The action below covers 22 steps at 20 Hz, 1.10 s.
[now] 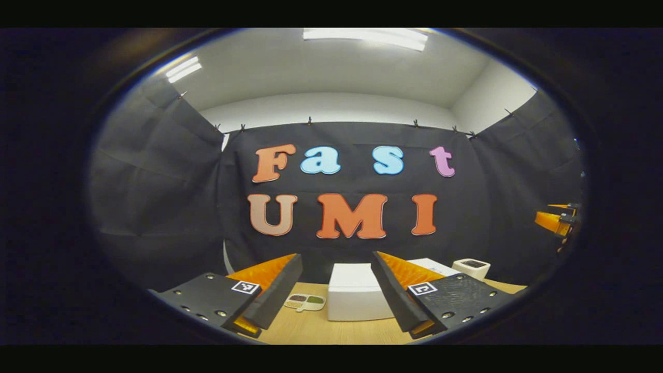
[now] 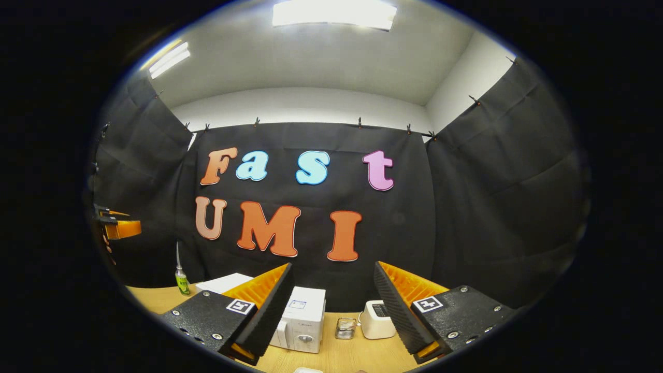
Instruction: Open the microwave oven with the left hand, put the food in, and close the microwave oven.
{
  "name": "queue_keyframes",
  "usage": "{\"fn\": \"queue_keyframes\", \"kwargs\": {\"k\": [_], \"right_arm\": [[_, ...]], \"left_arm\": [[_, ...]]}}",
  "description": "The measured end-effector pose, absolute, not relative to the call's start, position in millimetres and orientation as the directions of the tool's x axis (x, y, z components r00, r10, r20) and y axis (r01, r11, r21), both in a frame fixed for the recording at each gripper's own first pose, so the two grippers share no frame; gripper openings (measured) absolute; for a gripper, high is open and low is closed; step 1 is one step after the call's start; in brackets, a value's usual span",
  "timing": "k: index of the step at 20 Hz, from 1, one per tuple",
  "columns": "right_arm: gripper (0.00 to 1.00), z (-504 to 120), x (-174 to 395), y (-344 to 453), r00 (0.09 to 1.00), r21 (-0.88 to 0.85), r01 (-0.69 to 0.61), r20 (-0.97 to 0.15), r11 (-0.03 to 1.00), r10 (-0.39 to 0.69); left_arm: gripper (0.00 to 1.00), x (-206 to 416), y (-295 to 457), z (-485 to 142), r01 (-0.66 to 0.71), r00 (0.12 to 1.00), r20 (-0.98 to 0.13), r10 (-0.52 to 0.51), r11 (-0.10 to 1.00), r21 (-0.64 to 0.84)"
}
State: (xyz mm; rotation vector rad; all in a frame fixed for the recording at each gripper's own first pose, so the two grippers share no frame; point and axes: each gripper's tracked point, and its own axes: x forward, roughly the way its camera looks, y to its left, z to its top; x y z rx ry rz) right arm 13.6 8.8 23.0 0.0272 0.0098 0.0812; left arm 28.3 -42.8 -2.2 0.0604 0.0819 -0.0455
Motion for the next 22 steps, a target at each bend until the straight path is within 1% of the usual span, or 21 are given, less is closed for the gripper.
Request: {"fn": "queue_keyframes", "kwargs": {"k": [2, 3, 4, 5, 6, 9, 13, 15, 18, 22], "right_arm": [[0.95, 20.6, 12.9, 6.1, 0.996, 0.034, -0.086, -0.019, 0.996, 0.087], [0.99, 19.5, 11.6, 3.4, 0.996, 0.033, -0.084, -0.018, 0.996, 0.085], [0.95, 17.4, 11.9, -2.6, 0.997, 0.027, -0.076, -0.015, 0.997, 0.076], [0.95, 14.3, 11.9, -8.6, 0.998, 0.019, -0.062, -0.013, 0.998, 0.063], [0.95, 10.9, 9.5, -14.4, 0.999, 0.013, -0.050, -0.011, 0.999, 0.050], [0.95, -8.6, 1.2, -26.8, 0.999, 0.007, -0.038, -0.029, 0.999, 0.038], [0.96, -32.1, -9.2, -56.6, 0.998, -0.007, -0.013, -0.056, 1.000, 0.013], [0.95, -44.3, -17.3, -64.8, 0.998, -0.021, -0.017, -0.064, 1.000, 0.016], [0.95, -66.8, -27.0, -83.9, 0.997, -0.072, 0.025, -0.072, 0.997, -0.031], [0.95, -102.5, -41.6, -97.2, 0.992, -0.053, 0.047, -0.111, 0.998, -0.052]], "left_arm": [[0.88, 29.3, -50.2, -8.4, 0.053, 0.995, -0.084, -0.047, 0.996, 0.071], [0.88, 29.4, -55.7, -13.1, 0.060, 0.995, -0.085, -0.053, 0.995, 0.077], [0.91, 29.8, -62.5, -18.1, 0.066, 0.995, -0.082, -0.059, 0.995, 0.079], [0.88, 31.1, -67.9, -25.0, 0.067, 0.995, -0.081, -0.061, 0.995, 0.072], [0.87, 30.7, -76.3, -33.7, 0.078, 0.994, -0.086, -0.072, 0.995, 0.064], [0.88, 32.8, -105.8, -62.9, 0.121, 0.988, -0.106, -0.116, 0.992, 0.042], [0.88, 35.6, -141.6, -102.8, 0.159, 0.982, -0.110, -0.153, 0.986, 0.054], [0.88, 34.9, -166.7, -128.4, 0.189, 0.975, -0.126, -0.181, 0.980, 0.057], [0.88, 35.4, -206.9, -168.6, 0.236, 0.958, -0.175, -0.226, 0.971, 0.037], [0.88, 44.0, -249.7, -216.1, 0.266, 0.941, -0.222, -0.255, 0.964, 0.019]]}}
